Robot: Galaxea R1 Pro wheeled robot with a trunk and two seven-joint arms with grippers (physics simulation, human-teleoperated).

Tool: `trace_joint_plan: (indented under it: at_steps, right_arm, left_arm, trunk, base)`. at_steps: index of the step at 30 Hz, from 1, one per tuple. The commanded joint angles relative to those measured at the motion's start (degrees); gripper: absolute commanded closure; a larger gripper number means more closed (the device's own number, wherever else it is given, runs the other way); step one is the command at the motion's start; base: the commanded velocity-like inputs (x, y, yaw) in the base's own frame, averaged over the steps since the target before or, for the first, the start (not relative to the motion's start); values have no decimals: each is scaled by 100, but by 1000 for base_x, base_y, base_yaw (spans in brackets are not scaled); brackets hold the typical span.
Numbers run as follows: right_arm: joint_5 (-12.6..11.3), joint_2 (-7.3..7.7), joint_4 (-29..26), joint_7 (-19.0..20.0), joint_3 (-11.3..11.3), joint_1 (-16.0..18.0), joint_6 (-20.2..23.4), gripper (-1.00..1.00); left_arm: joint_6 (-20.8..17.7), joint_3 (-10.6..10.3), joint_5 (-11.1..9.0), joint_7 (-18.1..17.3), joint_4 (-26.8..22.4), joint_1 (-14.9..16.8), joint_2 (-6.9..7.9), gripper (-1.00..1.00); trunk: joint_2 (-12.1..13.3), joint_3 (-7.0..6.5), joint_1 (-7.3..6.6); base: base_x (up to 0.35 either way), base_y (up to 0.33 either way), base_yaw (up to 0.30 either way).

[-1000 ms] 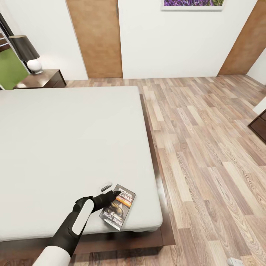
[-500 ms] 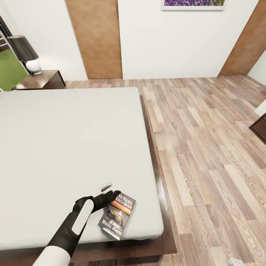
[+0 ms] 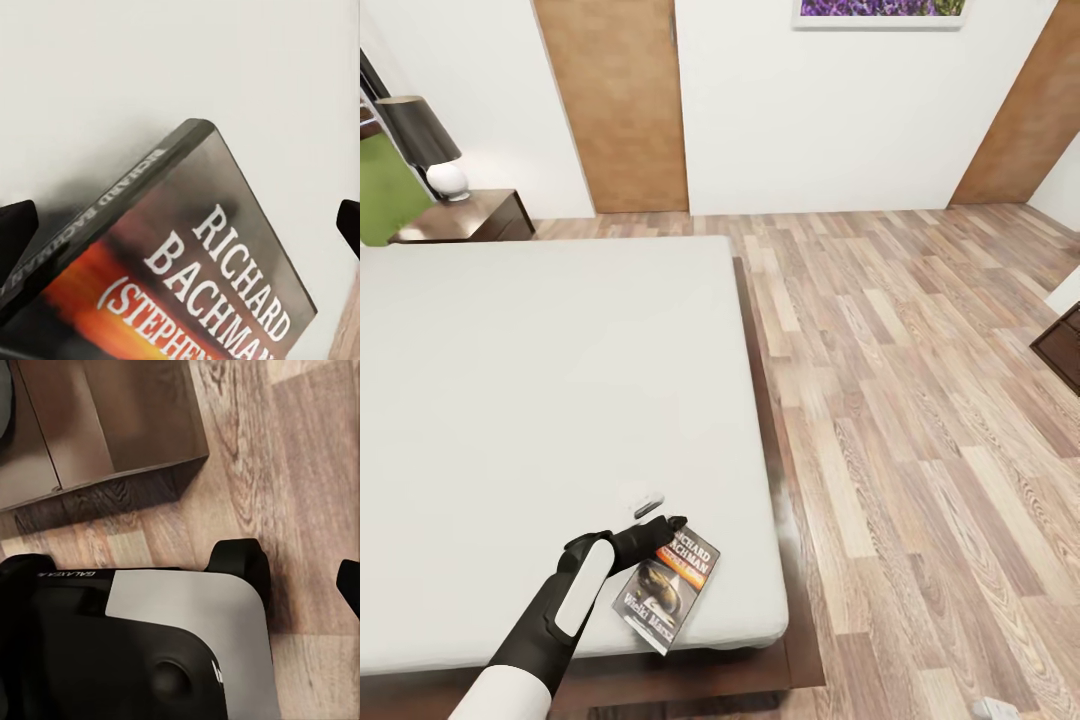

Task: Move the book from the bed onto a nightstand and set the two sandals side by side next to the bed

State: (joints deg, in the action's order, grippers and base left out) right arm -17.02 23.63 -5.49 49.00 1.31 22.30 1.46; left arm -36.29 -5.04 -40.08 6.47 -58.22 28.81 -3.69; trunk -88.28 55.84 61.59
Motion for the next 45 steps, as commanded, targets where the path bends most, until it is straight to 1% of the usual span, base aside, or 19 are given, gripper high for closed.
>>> trace_joint_plan:
  at_steps: [1, 42, 45]
  right_arm:
    - [-11, 1, 3, 22, 12, 1, 16, -100]
    - [-12, -2, 4, 30, 17, 1, 19, -100]
    - [-12, -1, 4, 30, 18, 1, 20, -100]
  left_arm:
    - [-18, -5, -61, 56, -9, 2, 0, -100]
    - [-18, -5, -61, 56, -8, 2, 0, -100]
    - [-18, -5, -61, 56, -7, 2, 0, -100]
  trunk:
    - [-2, 4, 0]
    - [-2, 4, 0]
    - [-2, 4, 0]
  base:
    - [0, -29, 0]
    - [0, -7, 0]
    - [-127, 0, 0]
